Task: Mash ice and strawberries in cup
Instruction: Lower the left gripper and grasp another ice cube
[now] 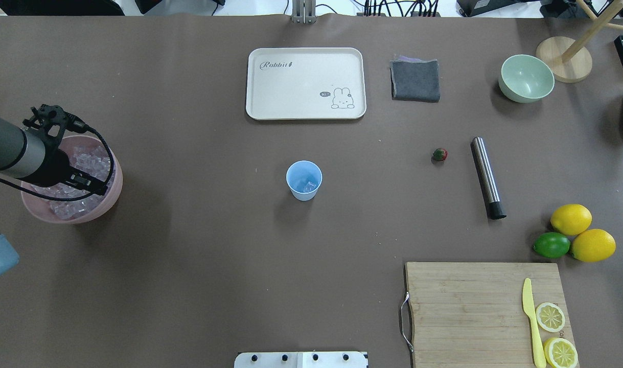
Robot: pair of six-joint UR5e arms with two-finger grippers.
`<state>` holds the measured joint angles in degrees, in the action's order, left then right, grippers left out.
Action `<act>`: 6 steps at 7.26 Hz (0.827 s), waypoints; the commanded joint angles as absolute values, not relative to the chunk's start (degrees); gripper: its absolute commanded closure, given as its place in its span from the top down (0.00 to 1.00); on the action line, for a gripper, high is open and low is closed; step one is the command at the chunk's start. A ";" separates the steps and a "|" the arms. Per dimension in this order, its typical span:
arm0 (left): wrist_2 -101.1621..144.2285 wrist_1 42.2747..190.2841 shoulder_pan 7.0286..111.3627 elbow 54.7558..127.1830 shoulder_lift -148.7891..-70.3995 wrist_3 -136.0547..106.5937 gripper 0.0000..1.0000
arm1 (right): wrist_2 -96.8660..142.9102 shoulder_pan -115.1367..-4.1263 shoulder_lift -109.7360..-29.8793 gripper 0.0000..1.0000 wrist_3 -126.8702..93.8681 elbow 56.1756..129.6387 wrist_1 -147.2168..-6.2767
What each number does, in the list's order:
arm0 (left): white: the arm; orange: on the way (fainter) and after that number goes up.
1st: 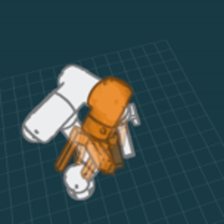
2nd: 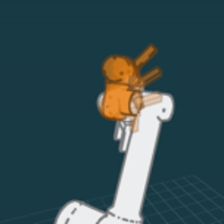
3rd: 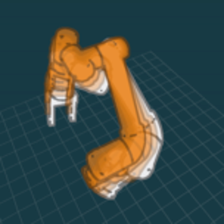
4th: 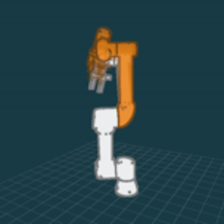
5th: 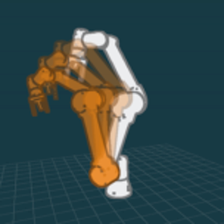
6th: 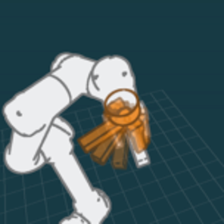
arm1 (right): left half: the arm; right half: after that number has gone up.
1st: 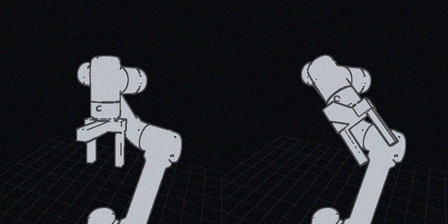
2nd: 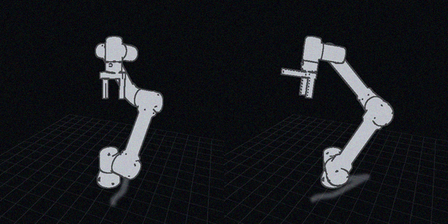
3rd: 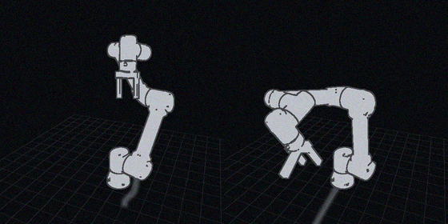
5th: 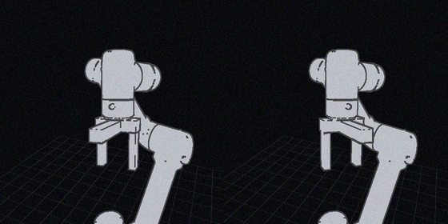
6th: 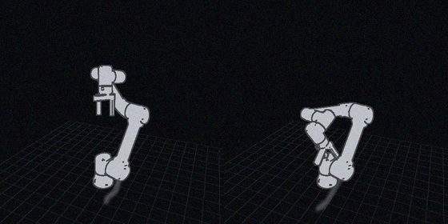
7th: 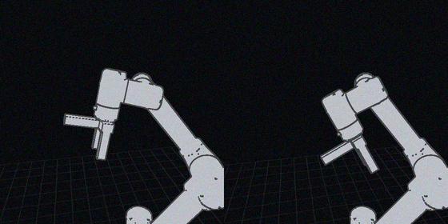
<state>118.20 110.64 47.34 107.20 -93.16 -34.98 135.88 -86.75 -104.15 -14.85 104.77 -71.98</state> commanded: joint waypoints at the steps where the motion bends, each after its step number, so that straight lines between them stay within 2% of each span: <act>1: 118.21 110.57 47.29 106.88 -93.60 -34.98 0.52 | 135.88 -86.75 -104.15 1.00 -14.85 104.77 -71.98; 6: 118.30 110.39 47.81 106.26 -93.95 -34.89 0.51 | 135.88 -86.75 -104.15 1.00 -14.94 104.77 -71.98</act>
